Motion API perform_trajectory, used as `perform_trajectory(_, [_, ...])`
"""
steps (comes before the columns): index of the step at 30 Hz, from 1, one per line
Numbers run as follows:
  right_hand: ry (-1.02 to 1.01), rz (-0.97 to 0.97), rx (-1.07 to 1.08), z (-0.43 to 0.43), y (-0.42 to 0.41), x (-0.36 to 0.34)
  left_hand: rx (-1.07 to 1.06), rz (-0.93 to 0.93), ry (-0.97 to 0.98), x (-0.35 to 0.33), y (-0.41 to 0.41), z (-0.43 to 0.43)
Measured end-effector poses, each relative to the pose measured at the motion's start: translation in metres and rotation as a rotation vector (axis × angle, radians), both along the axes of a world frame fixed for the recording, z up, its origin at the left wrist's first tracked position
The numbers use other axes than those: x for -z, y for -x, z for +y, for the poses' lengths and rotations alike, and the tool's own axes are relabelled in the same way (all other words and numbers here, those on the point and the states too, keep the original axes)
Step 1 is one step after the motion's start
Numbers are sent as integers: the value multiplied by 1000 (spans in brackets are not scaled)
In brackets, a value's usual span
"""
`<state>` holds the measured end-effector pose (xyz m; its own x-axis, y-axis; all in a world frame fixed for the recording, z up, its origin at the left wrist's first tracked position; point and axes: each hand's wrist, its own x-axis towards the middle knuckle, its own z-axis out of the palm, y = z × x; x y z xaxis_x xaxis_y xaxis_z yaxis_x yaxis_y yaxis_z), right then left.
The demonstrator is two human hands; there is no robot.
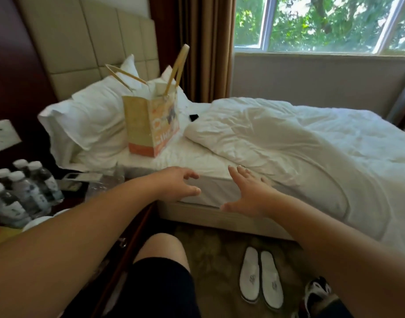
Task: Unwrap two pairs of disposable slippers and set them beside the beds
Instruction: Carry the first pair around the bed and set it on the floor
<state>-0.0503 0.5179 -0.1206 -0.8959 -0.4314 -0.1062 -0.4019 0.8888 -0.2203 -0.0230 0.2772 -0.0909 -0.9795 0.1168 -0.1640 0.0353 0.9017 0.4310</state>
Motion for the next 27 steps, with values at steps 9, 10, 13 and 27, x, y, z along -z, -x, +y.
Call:
perform_trajectory(9, [-3, 62, -195, -108, -2, -22, -209, 114, -94, -22, -48, -122])
perform_trajectory(10, [4, 64, -217, -122, -2, -23, -238, 112, -108, -23, -54, -138])
perform_trajectory(13, [31, 57, -276, -162, -2, -22, -316, 106, -166, -23, -71, -184])
perform_trajectory(27, [41, -119, -555, -318, -58, 41, -736, -40, -32, 47, -159, -296])
